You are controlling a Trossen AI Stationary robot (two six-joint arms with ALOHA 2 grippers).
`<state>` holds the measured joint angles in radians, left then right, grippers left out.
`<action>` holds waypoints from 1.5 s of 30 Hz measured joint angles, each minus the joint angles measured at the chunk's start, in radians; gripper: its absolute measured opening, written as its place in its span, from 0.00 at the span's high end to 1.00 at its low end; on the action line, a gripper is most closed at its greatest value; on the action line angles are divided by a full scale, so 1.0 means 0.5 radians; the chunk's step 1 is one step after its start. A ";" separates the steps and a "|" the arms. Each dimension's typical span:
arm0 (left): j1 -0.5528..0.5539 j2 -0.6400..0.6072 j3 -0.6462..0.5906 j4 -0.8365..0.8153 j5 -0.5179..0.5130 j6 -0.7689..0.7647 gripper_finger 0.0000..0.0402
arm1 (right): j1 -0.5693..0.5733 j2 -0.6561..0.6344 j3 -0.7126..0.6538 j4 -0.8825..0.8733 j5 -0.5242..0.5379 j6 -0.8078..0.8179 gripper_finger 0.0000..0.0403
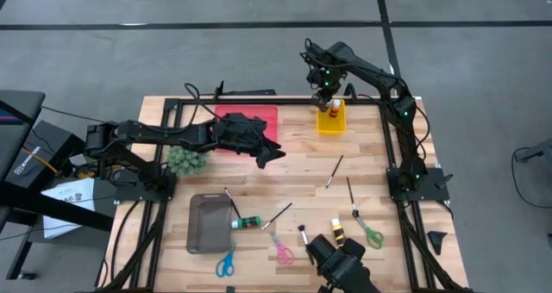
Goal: Pick & Place Paint Supplies
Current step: Put the blue paint bottle into the yellow bin
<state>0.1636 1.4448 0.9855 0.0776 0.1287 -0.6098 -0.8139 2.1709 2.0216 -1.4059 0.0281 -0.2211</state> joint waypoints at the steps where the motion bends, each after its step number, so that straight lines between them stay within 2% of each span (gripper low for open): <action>1: 0.005 0.000 0.000 0.000 0.000 0.000 0.42 | 0.000 0.012 0.001 -0.001 0.001 0.000 0.73; 24: 0.014 0.000 0.000 0.004 -0.001 0.000 0.42 | 0.004 0.057 -0.002 0.009 0.037 -0.083 0.73; 31: 0.014 0.000 0.000 0.004 -0.001 0.000 0.42 | 0.005 0.057 -0.001 0.009 0.036 -0.066 0.64; 40: 0.014 0.000 0.000 0.004 -0.001 0.000 0.42 | 0.017 0.056 -0.001 0.035 -0.008 -0.066 0.67; 45: 0.014 0.000 0.000 0.004 -0.001 0.000 0.42 | 0.017 0.056 -0.001 0.045 -0.008 -0.049 0.64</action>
<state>0.1707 1.4448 0.9855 0.0795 0.1284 -0.6098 -0.8055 2.1990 2.0212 -1.3835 0.0238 -0.2455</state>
